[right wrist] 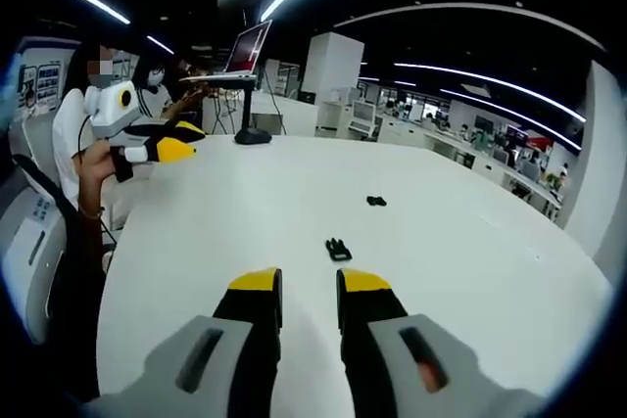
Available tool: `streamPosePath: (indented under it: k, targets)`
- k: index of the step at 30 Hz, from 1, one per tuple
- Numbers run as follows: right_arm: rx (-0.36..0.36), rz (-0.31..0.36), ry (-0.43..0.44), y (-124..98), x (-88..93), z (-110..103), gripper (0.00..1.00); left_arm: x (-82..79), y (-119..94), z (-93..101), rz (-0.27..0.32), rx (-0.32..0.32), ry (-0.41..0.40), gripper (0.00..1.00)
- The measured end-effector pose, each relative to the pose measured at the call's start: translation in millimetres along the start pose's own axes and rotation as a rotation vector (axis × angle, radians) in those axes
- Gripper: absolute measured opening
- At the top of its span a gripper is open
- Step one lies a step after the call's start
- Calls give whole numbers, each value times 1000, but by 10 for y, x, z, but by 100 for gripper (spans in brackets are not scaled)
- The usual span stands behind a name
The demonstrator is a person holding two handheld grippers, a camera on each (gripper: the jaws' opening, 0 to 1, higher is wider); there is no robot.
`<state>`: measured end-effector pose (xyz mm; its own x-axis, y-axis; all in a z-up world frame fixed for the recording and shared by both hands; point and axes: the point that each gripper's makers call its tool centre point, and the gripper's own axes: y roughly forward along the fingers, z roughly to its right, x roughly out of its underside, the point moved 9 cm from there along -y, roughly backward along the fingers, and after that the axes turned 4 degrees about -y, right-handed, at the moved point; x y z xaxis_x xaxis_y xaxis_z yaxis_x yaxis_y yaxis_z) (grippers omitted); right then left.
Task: Snap the two parts of the plastic buckle together until the buckle closes and remains connected.
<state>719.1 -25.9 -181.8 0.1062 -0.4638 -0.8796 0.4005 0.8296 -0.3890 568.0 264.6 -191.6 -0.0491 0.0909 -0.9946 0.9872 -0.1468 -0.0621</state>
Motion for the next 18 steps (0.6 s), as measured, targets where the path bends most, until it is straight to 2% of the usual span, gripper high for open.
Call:
streamPosePath:
  k: [18]
  targets:
    - [-10, -18, -19, 69, -26, 4, 23, 3, 1, -11, -2, 2, 1, 22]
